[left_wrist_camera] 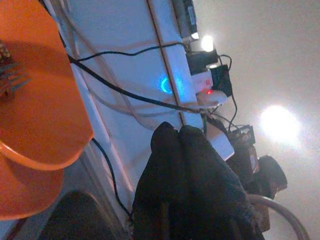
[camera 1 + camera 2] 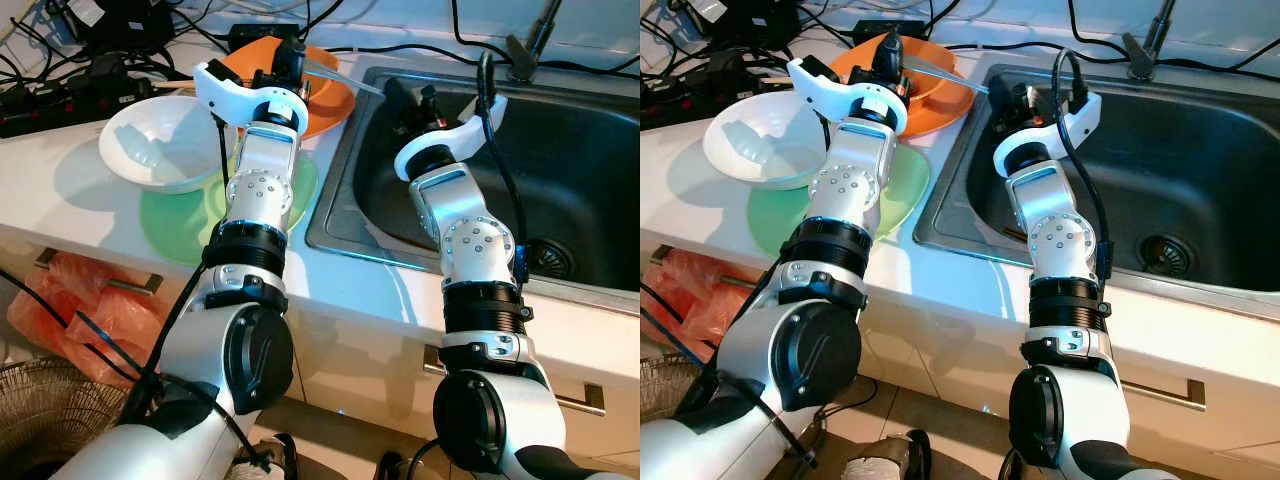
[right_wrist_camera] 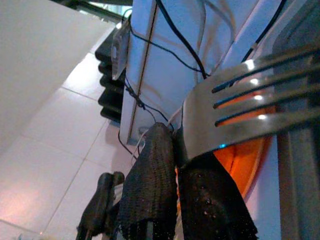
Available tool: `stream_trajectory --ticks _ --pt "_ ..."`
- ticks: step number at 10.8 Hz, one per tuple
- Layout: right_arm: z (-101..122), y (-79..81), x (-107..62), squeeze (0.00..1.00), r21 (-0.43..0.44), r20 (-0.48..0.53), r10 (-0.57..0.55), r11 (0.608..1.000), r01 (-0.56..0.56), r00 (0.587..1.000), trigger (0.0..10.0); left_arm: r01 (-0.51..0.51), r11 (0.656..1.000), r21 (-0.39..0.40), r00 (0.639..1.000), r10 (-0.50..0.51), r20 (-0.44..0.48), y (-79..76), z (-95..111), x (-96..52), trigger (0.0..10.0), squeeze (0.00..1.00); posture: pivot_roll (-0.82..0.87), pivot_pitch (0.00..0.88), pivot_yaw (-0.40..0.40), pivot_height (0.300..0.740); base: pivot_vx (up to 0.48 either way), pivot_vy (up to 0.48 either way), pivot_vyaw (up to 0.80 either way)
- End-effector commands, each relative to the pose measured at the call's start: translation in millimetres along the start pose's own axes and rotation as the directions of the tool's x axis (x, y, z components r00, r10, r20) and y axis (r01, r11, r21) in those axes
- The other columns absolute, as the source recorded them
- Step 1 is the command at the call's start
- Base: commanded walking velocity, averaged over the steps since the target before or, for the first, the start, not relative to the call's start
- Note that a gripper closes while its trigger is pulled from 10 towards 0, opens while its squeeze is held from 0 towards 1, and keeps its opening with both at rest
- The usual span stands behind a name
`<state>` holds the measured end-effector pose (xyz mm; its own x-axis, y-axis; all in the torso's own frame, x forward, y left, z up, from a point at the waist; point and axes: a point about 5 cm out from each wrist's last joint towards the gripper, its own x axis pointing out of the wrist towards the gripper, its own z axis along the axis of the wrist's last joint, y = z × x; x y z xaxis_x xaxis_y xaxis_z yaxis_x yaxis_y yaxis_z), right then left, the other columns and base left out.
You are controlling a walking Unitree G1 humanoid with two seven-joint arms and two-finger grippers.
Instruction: Kitchen organization
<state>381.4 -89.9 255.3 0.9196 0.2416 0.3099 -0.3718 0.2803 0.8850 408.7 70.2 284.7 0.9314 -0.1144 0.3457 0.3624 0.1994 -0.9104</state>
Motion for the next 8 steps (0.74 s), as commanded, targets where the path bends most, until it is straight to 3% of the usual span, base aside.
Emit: stream_trajectory --ticks 1,4,5,8 --pt "-24.8 16.8 6.7 0.0 0.033 -0.059 0.044 0.999 -0.042 0.997 0.0 -0.013 1.0 0.006 0.994 0.014 -0.108 2.1 -29.4 -7.0 0.0 0.0 0.08 0.133 0.077 0.74 0.0 0.0 0.0" --pt "-19.2 14.8 6.6 0.0 -0.004 -0.037 0.039 0.999 -0.039 0.999 0.0 -0.001 0.999 0.053 0.986 0.01 -0.166 8.3 -34.6 -17.5 0.0 0.0 0.08 0.132 0.077 0.74 0.0 0.0 0.0" --pt "-17.6 14.7 6.5 0.0 -0.02 -0.032 0.041 0.999 -0.041 0.999 0.0 0.033 0.994 0.105 0.977 -0.01 -0.212 7.5 -38.1 -21.1 10.0 1.0 0.09 0.131 0.076 0.74 0.0 0.0 0.0" --pt "-15.6 14.1 6.3 0.0 -0.043 -0.025 0.04 0.998 -0.041 0.999 0.0 0.076 0.983 0.17 0.961 -0.026 -0.276 6.5 -40.5 -27.4 10.0 1.0 0.09 0.131 0.075 0.74 0.0 0.0 0.0"
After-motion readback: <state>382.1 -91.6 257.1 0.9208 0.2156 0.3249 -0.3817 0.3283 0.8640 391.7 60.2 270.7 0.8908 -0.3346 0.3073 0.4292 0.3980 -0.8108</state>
